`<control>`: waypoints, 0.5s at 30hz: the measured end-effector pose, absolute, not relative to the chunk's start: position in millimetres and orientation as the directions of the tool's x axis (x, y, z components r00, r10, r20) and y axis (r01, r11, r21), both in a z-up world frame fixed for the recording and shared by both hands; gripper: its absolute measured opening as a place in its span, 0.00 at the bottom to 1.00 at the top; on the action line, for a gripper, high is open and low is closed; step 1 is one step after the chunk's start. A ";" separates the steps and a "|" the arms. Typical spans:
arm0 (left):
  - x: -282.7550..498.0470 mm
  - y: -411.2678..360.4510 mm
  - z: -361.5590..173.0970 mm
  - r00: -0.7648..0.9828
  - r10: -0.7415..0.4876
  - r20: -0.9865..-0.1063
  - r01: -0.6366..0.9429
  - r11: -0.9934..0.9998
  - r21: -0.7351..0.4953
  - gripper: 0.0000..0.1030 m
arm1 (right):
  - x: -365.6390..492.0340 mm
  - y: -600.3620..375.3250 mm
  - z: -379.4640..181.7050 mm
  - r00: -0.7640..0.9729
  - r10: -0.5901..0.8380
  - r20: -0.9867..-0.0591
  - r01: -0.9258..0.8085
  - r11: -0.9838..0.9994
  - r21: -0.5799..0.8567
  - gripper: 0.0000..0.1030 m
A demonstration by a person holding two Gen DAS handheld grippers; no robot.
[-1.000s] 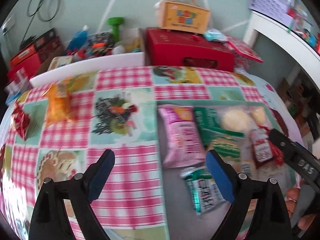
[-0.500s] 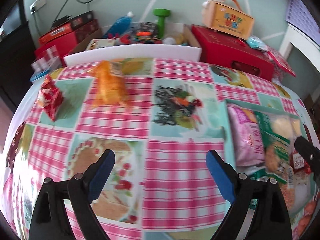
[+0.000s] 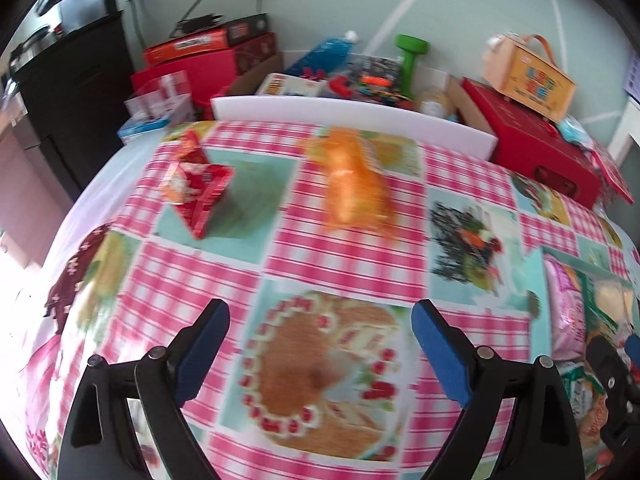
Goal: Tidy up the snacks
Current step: 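Withdraw both tools from the tray toward the last snacks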
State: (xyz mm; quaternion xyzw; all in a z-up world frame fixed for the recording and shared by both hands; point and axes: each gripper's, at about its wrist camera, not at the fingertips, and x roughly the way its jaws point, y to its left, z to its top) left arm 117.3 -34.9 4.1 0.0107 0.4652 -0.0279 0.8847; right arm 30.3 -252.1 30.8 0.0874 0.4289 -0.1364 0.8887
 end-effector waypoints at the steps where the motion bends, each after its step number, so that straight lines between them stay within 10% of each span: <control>1: 119.3 -29.6 3.6 0.566 -0.030 -0.824 0.044 0.999 -0.006 0.90 | 31.4 -249.1 29.4 0.592 -0.166 -0.789 0.311 0.950 0.034 1.00; 15: 144.3 27.3 2.9 0.579 0.011 -0.816 -0.064 0.997 -0.032 0.90 | 59.7 -203.1 22.1 0.635 -0.090 -0.767 0.206 0.977 0.056 1.00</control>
